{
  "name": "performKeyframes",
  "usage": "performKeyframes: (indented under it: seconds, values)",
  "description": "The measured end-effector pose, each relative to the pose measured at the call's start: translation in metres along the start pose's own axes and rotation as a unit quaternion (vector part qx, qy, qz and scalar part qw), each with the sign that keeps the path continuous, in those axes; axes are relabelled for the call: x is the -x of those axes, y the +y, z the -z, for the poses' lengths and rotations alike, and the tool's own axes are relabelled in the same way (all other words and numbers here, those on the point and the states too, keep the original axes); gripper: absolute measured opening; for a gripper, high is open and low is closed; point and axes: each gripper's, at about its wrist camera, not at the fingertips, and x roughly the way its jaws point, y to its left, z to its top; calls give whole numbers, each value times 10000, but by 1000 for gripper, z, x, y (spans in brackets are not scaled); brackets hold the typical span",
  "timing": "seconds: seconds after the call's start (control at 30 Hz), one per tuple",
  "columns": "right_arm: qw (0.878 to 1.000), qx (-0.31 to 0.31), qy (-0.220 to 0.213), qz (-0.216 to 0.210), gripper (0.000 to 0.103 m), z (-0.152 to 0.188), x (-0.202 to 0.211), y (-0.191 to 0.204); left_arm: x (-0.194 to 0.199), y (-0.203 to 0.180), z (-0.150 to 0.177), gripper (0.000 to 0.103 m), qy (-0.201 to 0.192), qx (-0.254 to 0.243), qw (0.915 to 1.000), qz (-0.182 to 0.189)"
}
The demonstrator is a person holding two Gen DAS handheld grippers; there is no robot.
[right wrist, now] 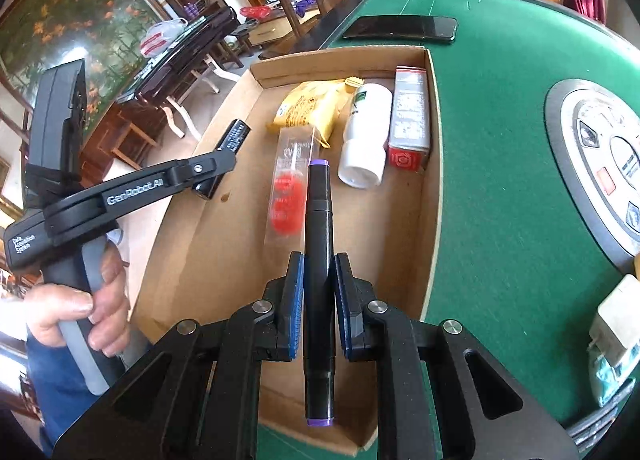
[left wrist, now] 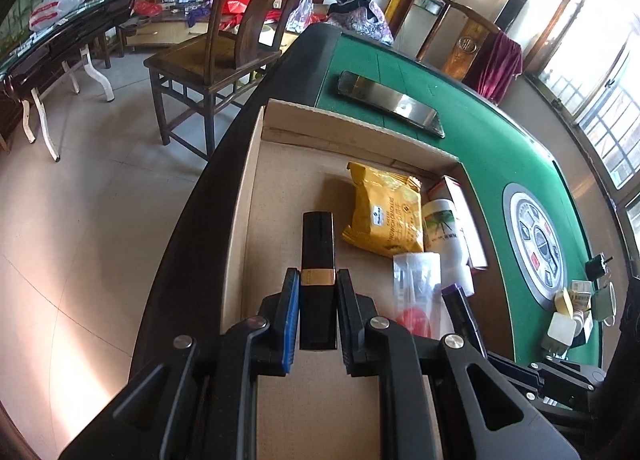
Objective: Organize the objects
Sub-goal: 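Carry the lipstick tube and marker over the cardboard tray with both tools, then open both tools to drop the lipstick tube and marker into the tray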
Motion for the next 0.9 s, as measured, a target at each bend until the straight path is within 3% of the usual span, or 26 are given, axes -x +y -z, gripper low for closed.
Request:
performKeyframes:
  seconds: [0.4, 0.9]
  values:
    - [9989, -473, -39, -29, 14, -31, -25, -5, -22, -2, -18, 16, 40, 40, 9998, -183]
    - [9989, -407, -147, 175, 15, -45, -44, -7, -26, -3, -25, 16, -30, 29, 9998, -201]
